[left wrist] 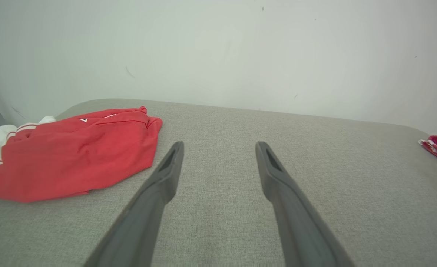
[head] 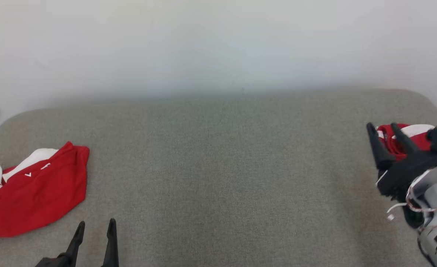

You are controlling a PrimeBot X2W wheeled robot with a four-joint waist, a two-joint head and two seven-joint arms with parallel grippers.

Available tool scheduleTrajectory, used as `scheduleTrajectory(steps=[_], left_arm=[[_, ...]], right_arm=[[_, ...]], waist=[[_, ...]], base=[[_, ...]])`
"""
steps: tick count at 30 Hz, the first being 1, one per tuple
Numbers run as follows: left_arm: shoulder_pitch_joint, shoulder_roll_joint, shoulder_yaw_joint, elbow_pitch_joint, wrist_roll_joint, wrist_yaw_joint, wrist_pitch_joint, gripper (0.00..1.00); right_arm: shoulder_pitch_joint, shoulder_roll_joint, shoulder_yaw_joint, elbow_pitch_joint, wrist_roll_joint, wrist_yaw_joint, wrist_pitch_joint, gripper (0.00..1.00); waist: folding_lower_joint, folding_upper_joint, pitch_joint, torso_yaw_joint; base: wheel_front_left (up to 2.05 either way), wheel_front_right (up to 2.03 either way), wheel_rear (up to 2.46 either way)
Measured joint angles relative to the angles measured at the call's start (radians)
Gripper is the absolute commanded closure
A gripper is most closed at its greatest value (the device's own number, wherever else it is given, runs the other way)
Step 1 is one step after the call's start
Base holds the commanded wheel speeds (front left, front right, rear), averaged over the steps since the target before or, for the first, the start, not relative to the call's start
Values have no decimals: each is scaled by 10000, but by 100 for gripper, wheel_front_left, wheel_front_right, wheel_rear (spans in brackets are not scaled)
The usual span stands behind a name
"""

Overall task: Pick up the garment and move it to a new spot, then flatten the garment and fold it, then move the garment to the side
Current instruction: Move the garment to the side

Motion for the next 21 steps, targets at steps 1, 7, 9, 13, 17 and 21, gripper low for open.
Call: scheduleTrajectory(steps=[1, 7, 9, 13, 17, 21], left_arm=[[74, 12, 19, 13, -12, 0, -2, 0], [505, 25, 219, -54, -56, 33, -73, 0], [735, -21, 211, -178, -54, 79, -73, 0], [751, -69, 221, -311, -8, 81, -71, 0], [775, -90, 301, -351, 29, 81, -58, 0], [930, -88, 428, -378, 77, 82, 29, 0]], right_arm=[[194, 52, 2, -134, -2, -6, -38, 0], [1622, 274, -15, -888, 13, -307, -176, 0], [1980, 280, -84, -1185, 13, -424, -192, 0], [2723, 295, -123, -1718, -33, -759, -265, 0], [3525, 397, -489, -2286, -25, -1235, -276, 0], [4071, 407, -355, -3047, -550, -1555, -278, 0]], waist=[[0, 0, -81, -9], [1, 0, -513, -94], [0, 0, -604, -143], [1, 0, -683, -224], [2, 0, -719, -253], [2, 0, -739, -342]], base=[[0, 0, 0], [0, 0, 0], [0, 0, 0], [0, 0, 0], [0, 0, 0], [0, 0, 0]])
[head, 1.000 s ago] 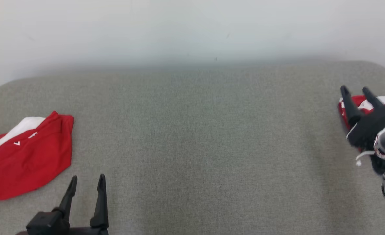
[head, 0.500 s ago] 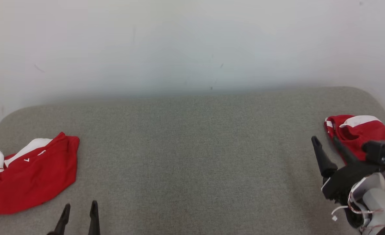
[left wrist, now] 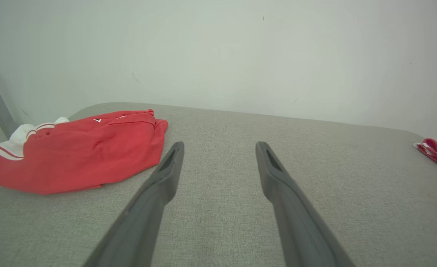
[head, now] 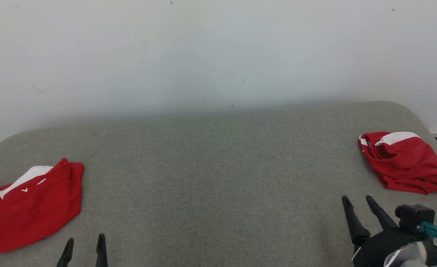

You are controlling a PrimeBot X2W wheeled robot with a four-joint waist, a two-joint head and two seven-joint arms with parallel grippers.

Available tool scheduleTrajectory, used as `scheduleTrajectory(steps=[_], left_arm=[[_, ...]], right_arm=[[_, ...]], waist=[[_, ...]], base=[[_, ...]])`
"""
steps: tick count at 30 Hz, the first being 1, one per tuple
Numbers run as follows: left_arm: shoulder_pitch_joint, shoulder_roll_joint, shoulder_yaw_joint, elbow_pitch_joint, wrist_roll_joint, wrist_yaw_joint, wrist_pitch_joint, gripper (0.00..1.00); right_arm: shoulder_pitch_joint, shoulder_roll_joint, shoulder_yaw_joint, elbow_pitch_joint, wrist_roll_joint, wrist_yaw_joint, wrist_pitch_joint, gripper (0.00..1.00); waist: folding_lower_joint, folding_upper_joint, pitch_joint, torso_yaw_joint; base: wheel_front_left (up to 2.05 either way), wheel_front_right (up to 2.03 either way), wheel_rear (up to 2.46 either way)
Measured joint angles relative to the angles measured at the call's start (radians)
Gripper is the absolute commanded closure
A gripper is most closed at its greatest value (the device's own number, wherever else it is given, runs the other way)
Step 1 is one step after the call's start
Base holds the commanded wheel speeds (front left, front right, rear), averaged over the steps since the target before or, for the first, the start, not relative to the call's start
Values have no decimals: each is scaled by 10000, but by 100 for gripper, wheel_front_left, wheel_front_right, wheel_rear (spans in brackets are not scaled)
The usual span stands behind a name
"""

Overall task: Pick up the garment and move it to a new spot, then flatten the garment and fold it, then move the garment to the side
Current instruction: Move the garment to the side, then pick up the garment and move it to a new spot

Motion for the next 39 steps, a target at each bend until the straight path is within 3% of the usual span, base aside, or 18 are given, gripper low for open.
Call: scheduleTrajectory(steps=[5, 12, 22, 39], left_arm=[[232, 21, 186, -52, 144, 2, 117, 0], [198, 4, 180, -190, 307, 4, 255, 0], [268, -98, 397, -259, 654, 8, 518, 0], [394, -104, 403, -414, 836, 8, 1172, 0]], right_arm=[[396, -44, 92, -1145, -1041, -366, 0, 0], [1485, -219, -535, -2102, -1396, -604, -65, 0], [2567, -222, -1605, -3168, -2054, -629, -69, 0], [3280, 293, -2911, -3701, -3145, -629, -58, 0]], waist=[[0, 0, -25, -185], [1, 0, -51, -300], [1, 1, -54, -373], [1, 1, -109, -448]], base=[[0, 0, 0], [0, 0, 0], [0, 0, 0], [0, 0, 0]])
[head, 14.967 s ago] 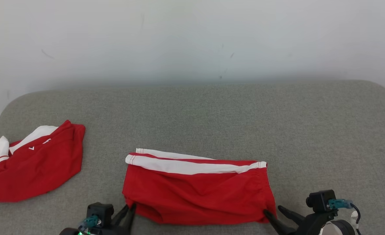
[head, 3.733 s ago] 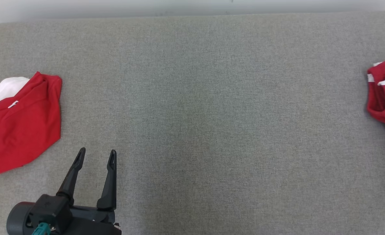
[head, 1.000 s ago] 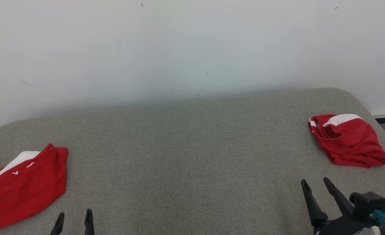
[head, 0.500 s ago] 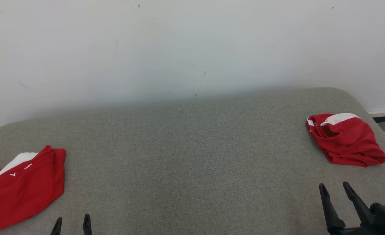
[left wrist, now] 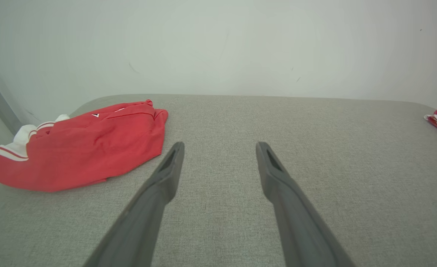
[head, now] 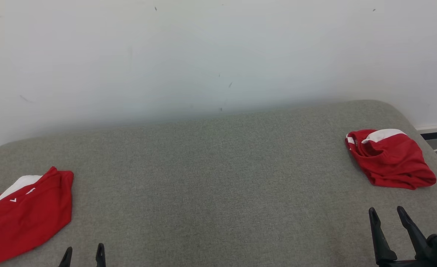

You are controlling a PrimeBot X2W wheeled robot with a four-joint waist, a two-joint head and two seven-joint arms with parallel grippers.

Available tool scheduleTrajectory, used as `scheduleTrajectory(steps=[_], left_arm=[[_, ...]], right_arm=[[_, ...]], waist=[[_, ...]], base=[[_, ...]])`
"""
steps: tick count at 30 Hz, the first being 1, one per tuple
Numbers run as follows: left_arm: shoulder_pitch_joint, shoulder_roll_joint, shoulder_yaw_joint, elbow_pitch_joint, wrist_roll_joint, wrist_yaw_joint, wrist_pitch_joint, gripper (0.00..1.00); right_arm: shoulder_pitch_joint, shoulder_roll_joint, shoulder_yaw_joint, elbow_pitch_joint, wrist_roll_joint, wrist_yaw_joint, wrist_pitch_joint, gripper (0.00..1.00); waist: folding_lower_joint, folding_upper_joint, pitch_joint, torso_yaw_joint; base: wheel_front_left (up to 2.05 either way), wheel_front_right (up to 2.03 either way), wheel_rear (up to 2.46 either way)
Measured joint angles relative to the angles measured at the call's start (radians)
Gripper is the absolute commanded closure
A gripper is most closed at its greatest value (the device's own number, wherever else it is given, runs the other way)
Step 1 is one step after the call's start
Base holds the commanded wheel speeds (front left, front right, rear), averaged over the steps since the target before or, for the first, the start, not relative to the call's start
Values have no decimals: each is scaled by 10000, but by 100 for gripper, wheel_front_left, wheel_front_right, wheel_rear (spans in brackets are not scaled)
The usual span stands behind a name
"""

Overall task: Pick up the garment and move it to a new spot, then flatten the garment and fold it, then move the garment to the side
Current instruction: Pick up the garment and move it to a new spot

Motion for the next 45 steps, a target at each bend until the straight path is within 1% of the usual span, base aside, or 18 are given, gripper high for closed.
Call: scheduleTrajectory(steps=[30, 37, 45], left_arm=[[27, -52, 42, -447, 98, 0, 504, 0], [28, -79, 46, -487, 174, 0, 575, 0], [7, -92, 25, -497, 353, 0, 677, 0]], right_arm=[[398, 667, -744, -894, -922, 0, 938, 0], [456, 669, -871, -968, -1022, 0, 1137, 0], [784, 800, -1179, -1018, -1064, 0, 1233, 0]], waist=[[0, 0, -36, 57], [0, 0, -35, 71], [0, 0, -11, 333]], base=[[0, 0, 0], [0, 0, 0], [0, 0, 0]])
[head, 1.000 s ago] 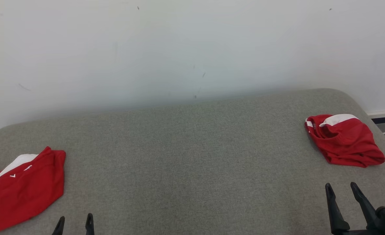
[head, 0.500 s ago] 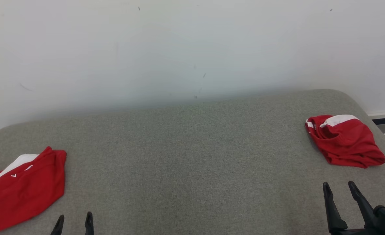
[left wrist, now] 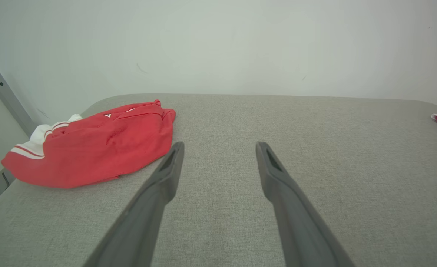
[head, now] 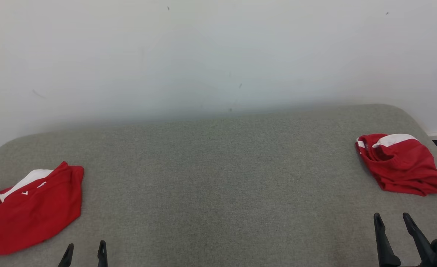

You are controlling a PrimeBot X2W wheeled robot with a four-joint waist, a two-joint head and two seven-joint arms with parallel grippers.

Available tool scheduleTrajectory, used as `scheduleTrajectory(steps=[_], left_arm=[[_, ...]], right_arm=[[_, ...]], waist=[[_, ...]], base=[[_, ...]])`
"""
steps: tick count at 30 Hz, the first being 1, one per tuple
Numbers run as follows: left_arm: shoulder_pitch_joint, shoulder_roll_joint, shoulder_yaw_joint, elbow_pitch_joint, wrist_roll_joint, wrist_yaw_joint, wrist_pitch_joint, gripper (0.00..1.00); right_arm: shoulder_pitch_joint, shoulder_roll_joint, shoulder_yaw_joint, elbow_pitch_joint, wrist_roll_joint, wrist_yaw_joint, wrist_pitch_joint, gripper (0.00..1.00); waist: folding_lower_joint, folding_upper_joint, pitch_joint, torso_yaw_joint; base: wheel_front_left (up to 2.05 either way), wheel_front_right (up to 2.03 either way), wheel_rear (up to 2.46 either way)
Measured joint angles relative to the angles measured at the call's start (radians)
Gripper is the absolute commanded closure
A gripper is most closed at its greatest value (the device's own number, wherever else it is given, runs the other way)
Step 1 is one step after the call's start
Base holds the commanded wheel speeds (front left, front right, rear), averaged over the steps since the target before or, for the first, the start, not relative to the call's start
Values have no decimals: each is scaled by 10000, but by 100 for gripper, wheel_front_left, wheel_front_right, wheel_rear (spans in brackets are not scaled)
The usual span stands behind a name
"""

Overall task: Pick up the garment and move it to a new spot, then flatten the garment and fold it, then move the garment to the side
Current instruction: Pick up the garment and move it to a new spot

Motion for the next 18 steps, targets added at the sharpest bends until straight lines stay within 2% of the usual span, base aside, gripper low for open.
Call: scheduleTrajectory(steps=[8, 18], left_arm=[[-24, 46, 35, 0, 0, 0, 82, 0], [-95, 102, 119, 2, 0, 0, 176, 0]], right_arm=[[10, 121, -104, -94, -58, 0, 88, 0], [16, 245, -115, -109, -58, 0, 224, 0]], waist=[[0, 0, 9, 451], [0, 0, 13, 1383]], base=[[0, 0, 0], [0, 0, 0]])
